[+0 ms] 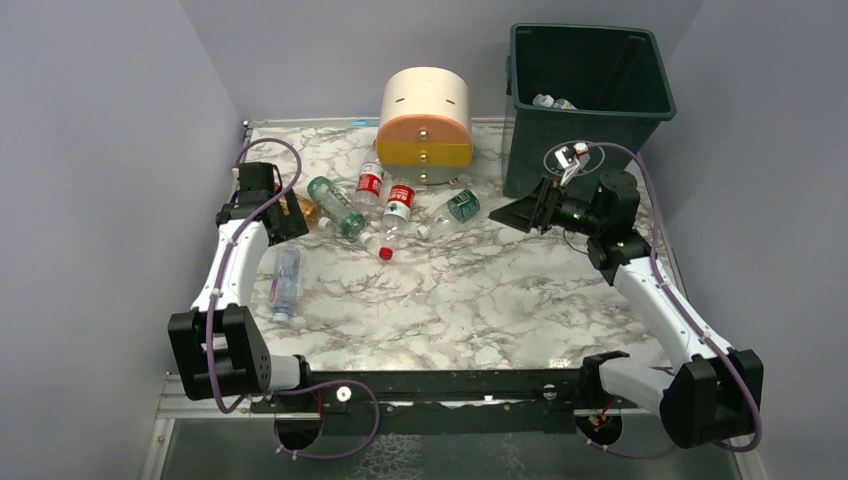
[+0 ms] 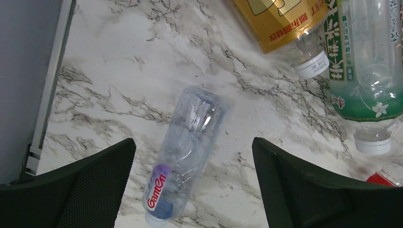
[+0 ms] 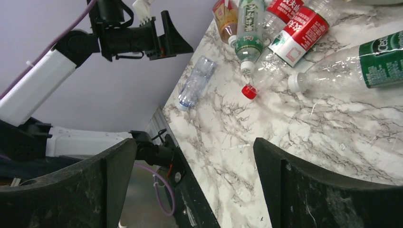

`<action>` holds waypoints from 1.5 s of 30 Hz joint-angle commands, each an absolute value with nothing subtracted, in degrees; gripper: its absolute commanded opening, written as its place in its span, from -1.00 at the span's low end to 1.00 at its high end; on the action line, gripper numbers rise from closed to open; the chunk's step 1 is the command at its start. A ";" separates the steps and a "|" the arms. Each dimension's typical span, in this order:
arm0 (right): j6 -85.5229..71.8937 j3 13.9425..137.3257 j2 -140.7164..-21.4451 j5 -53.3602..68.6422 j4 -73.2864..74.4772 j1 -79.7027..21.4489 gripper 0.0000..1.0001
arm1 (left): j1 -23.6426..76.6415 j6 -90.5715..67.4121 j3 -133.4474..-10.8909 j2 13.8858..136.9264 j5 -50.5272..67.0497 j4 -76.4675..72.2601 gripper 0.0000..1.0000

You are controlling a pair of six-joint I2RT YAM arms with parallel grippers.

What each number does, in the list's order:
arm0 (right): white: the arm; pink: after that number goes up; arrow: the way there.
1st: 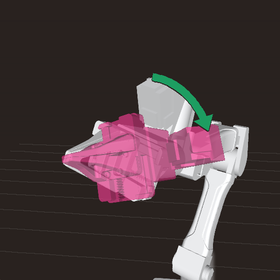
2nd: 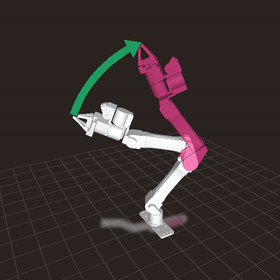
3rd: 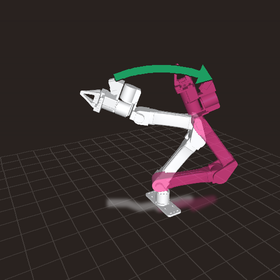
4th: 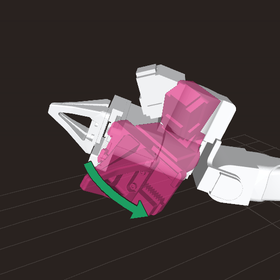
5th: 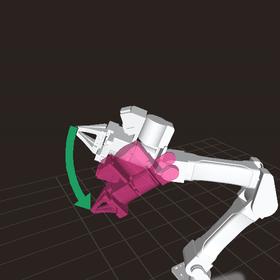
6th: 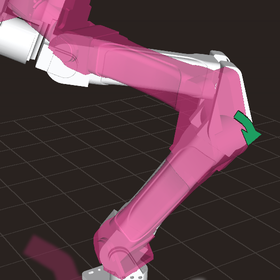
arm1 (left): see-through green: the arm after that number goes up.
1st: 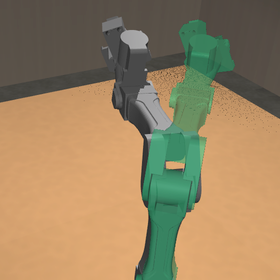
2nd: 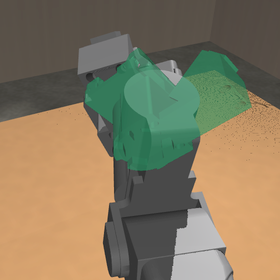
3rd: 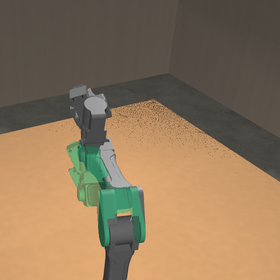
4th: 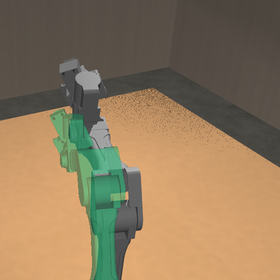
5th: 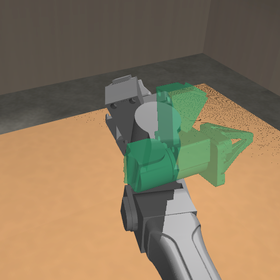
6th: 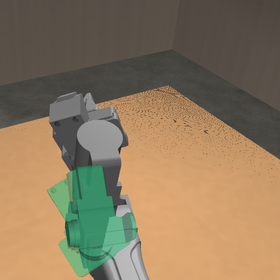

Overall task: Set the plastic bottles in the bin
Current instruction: Pick up the plastic bottle at the center of the board.

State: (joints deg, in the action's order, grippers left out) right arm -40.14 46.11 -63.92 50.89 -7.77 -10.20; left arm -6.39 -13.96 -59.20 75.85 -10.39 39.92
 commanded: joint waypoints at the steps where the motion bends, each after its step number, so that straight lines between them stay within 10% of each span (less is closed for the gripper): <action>1: -40.47 44.11 -61.90 54.67 -11.63 -10.55 0.93 | -7.22 -11.22 -62.00 80.50 -13.72 38.65 0.98; 32: -41.10 39.34 -58.64 56.35 -11.77 -10.55 0.94 | -9.29 -14.80 -52.41 85.17 -5.01 35.71 0.98; 45: -40.61 38.23 -57.60 56.16 -10.68 -10.54 0.94 | -9.24 -16.75 -52.04 85.20 -2.58 36.40 0.53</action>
State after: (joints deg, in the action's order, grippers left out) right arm -40.69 38.70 -58.59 54.96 -9.80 -10.20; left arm -9.15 -15.57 -51.07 85.91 -4.78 36.12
